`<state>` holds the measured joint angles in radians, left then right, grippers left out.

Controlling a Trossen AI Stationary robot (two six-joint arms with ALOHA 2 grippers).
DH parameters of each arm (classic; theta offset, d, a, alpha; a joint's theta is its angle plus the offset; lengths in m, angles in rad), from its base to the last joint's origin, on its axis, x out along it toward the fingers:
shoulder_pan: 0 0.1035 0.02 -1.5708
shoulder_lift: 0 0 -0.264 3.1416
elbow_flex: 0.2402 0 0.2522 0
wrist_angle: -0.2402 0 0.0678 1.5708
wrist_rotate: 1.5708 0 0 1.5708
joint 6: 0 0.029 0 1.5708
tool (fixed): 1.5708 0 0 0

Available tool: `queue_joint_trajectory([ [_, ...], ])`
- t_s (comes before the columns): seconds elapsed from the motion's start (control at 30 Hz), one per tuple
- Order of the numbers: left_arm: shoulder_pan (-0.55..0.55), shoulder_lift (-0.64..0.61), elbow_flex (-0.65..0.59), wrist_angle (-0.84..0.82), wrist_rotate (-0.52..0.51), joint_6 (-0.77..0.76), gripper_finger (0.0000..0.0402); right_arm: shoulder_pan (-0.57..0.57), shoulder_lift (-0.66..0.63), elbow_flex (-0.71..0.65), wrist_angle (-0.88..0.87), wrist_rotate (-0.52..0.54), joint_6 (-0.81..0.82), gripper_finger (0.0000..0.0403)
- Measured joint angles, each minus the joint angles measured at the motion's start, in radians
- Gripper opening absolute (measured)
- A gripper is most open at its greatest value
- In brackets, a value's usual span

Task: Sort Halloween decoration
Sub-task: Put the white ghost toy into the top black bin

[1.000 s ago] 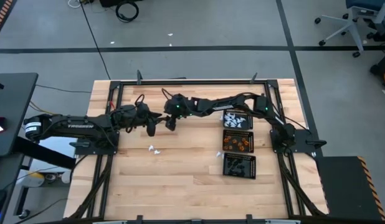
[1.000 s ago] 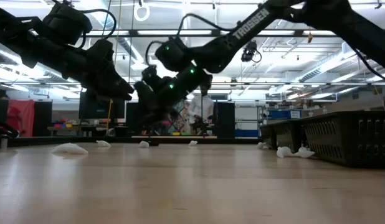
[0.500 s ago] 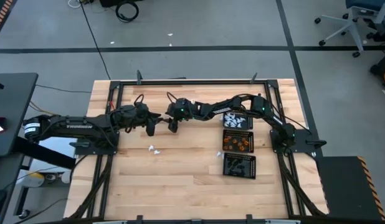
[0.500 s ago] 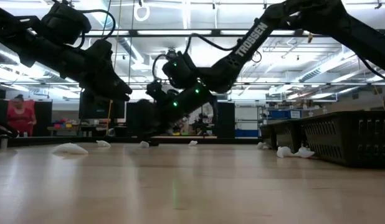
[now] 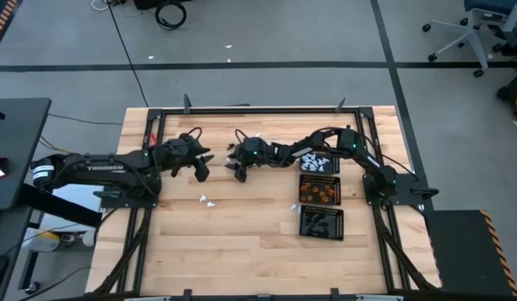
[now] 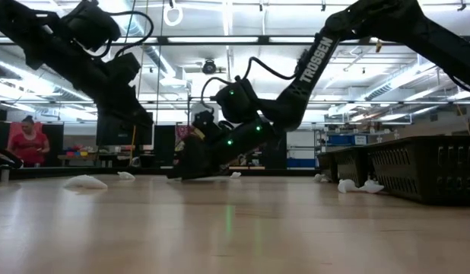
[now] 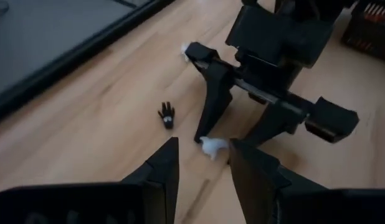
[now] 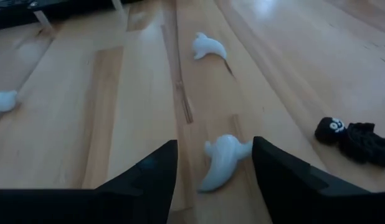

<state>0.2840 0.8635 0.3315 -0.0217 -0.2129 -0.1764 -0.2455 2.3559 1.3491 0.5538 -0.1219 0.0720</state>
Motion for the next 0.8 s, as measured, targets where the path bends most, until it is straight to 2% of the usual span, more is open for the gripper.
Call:
queue_joint_trajectory([
  [0.2,0.000,0.000,0.023,0.009,0.000,0.035,0.0126,0.000,0.008,-0.010,0.037,0.001,-0.001,0.0188],
  [0.63,0.000,0.000,0.023,0.010,0.002,0.005,0.0126,-0.002,0.012,-0.010,0.045,0.031,-0.030,0.0078],
  [0.8,0.000,0.000,0.023,0.010,0.003,0.004,0.0126,-0.002,0.013,-0.010,0.045,0.030,-0.030,0.0058],
])
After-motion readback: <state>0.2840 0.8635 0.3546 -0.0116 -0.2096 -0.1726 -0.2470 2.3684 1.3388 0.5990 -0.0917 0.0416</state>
